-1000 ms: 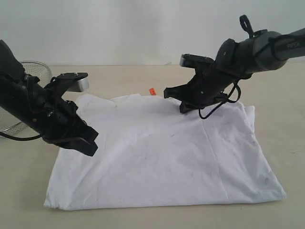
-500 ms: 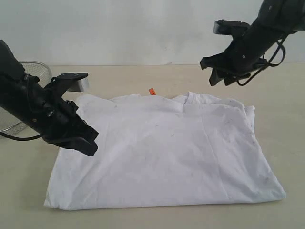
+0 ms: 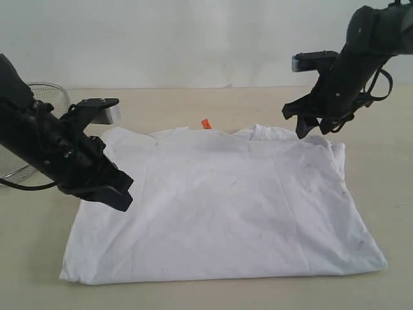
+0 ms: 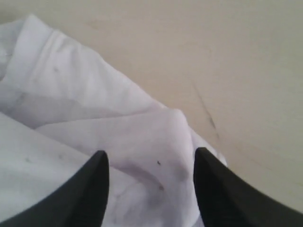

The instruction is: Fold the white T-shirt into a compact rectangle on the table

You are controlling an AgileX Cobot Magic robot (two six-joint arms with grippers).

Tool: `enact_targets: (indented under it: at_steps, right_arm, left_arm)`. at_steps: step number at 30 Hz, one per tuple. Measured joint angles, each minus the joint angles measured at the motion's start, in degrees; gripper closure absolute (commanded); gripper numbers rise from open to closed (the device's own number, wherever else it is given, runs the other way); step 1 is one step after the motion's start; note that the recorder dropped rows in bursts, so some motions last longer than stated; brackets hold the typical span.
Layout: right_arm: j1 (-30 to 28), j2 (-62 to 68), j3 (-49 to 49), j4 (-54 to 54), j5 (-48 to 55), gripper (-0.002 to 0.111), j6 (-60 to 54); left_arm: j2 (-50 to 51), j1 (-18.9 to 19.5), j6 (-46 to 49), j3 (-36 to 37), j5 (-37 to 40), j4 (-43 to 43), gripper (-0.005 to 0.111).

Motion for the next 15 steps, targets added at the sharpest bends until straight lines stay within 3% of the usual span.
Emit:
enact_targets:
  at_steps: [6,15]
  right_arm:
    - [0.00,0.99,0.00,-0.41,-1.44,0.071,0.62]
    - [0.00,1.33,0.00,-0.52,-1.30,0.106,0.62]
  left_arm:
    - [0.00,0.00,0.00,0.00,0.00,0.00,0.102]
    - [0.00,0.00,0.00,0.00,0.00,0.00,0.102]
